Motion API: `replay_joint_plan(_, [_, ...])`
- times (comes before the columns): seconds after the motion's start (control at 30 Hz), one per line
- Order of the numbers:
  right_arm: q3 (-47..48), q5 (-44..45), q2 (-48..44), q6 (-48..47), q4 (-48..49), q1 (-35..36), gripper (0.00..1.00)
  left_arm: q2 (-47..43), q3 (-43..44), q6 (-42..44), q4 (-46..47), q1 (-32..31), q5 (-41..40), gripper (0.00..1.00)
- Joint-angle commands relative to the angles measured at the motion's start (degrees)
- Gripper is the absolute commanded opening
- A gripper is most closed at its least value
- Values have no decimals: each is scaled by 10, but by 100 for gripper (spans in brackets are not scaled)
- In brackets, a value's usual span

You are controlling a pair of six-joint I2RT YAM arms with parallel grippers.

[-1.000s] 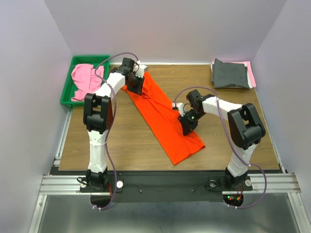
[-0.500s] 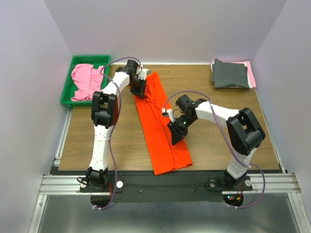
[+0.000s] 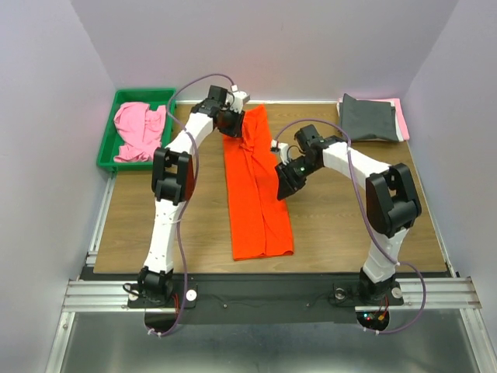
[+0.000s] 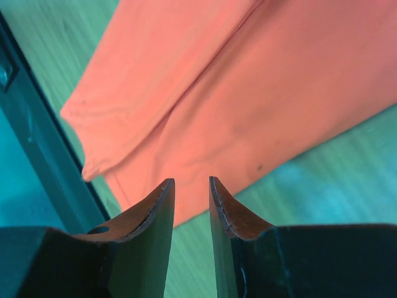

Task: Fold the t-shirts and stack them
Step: Fold the tshirt

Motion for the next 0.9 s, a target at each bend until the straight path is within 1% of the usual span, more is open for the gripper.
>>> replay_joint_plan(0.0, [46,9,31,6,12,-2,34,-137,-35,-8,53,8,0,35])
replay_joint_plan(0.07, [60,10,43,13,18,-2,34,-156,-55,-16,23,9,-1,35])
replay_joint_plan(0.13, [66,17,51,24,30,-2,34,-157,-63,-21,-23,9,-4,34])
replay_joint_plan(0.23, [72,21,65,34,39,-2,34,-151,-88,-21,-62,8,16,30])
replay_joint_plan(0.33, [75,12,72,46,43,-2,34,-156,-137,-21,-52,7,19,28])
replay_joint_plan(0.6, [61,33,57,48,47,-3,35,-127,-167,-11,-82,3,-15,26])
replay_joint_plan(0.67, [58,36,58,49,48,-4,35,-108,-167,-9,-94,-3,-39,26])
replay_joint_plan(0.87, [55,51,61,54,50,-12,35,-49,-125,-7,-106,-7,-44,26])
